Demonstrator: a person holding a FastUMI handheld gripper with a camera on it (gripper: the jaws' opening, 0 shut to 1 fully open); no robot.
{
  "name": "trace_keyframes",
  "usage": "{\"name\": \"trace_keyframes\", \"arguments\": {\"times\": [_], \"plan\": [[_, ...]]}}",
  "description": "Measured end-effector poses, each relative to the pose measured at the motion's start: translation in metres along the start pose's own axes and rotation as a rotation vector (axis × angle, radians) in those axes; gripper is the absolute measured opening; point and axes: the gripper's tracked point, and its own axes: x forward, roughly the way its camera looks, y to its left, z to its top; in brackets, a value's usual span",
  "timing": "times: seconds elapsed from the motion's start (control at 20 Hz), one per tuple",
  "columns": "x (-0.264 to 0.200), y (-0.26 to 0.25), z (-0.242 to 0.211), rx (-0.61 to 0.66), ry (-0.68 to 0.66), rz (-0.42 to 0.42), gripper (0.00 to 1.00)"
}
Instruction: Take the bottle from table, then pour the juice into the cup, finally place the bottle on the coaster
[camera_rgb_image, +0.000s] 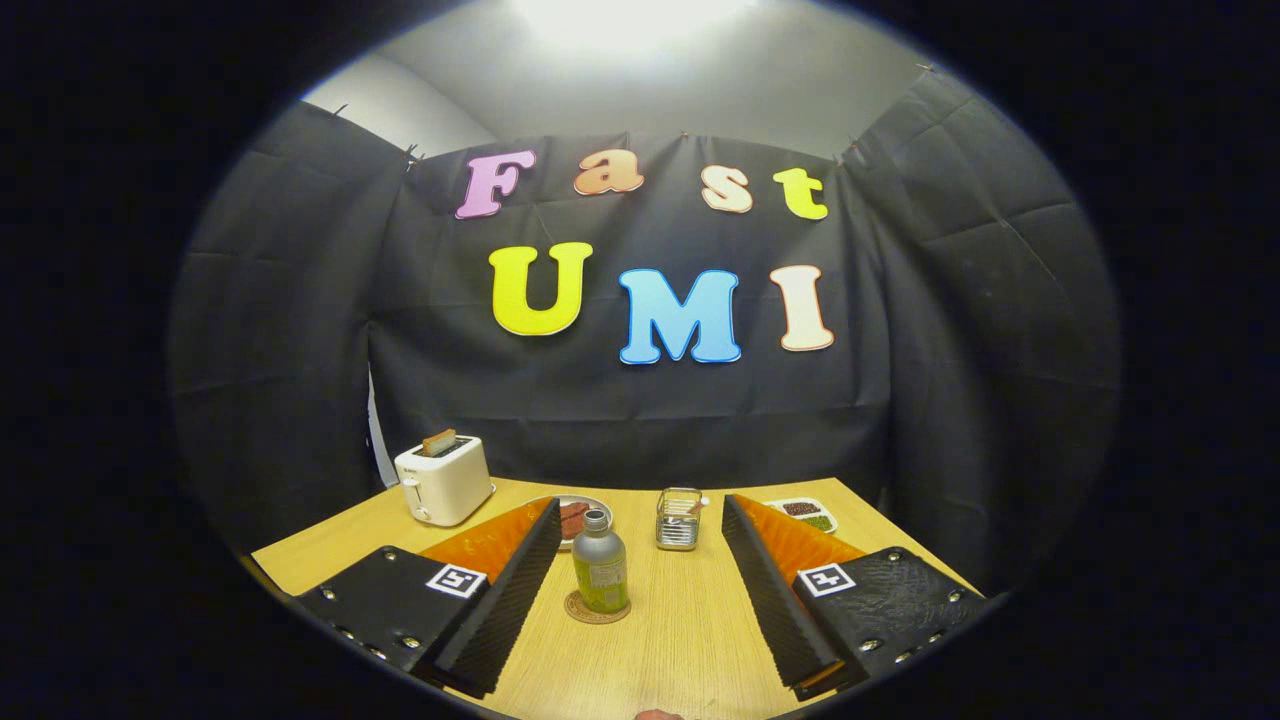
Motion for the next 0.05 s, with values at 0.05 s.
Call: {"name": "trace_keyframes", "arguments": {"times": [0.05], "plan": [[-0.0031,-0.0024,0.0006,-0.007,-0.002,-0.003,0.98]]}}
